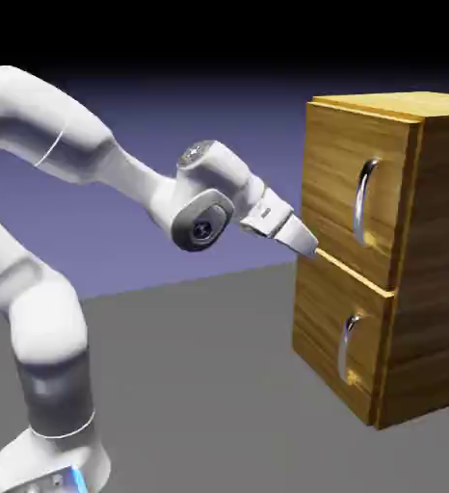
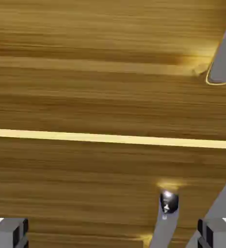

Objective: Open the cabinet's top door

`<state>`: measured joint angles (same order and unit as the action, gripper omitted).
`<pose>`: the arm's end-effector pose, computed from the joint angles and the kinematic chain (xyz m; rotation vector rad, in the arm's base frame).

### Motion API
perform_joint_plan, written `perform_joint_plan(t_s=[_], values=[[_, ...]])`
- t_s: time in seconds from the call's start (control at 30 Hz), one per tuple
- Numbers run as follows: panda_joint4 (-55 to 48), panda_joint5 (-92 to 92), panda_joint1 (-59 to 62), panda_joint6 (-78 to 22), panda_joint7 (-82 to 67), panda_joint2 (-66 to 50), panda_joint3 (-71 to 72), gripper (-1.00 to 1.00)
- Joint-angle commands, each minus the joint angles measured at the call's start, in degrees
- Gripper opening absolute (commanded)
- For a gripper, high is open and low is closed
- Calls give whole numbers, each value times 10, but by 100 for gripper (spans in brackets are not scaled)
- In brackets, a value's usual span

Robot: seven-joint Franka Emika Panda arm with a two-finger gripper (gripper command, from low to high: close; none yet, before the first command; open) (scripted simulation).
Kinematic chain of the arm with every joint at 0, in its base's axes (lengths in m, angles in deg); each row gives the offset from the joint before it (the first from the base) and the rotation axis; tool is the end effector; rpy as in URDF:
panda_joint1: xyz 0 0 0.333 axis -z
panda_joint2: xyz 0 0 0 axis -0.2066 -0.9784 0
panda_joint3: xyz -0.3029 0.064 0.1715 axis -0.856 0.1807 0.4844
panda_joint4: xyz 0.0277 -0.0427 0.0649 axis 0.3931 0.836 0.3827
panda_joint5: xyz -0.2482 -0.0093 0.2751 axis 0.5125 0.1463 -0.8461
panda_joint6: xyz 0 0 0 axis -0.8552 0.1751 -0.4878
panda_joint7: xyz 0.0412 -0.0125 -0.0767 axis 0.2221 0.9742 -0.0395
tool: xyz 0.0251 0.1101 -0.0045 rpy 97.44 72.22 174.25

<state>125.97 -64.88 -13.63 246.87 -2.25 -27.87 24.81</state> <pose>0.3548 0.0068 0.5051 -2.4813 0.9345 -1.0521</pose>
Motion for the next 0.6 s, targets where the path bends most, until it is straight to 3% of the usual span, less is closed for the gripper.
perform_joint_plan(t_s=[0.0,0.57], values=[[-3,25,-8,-2,18,4,-9,0],[-50,449,-152,-43,322,74,-170,0]])
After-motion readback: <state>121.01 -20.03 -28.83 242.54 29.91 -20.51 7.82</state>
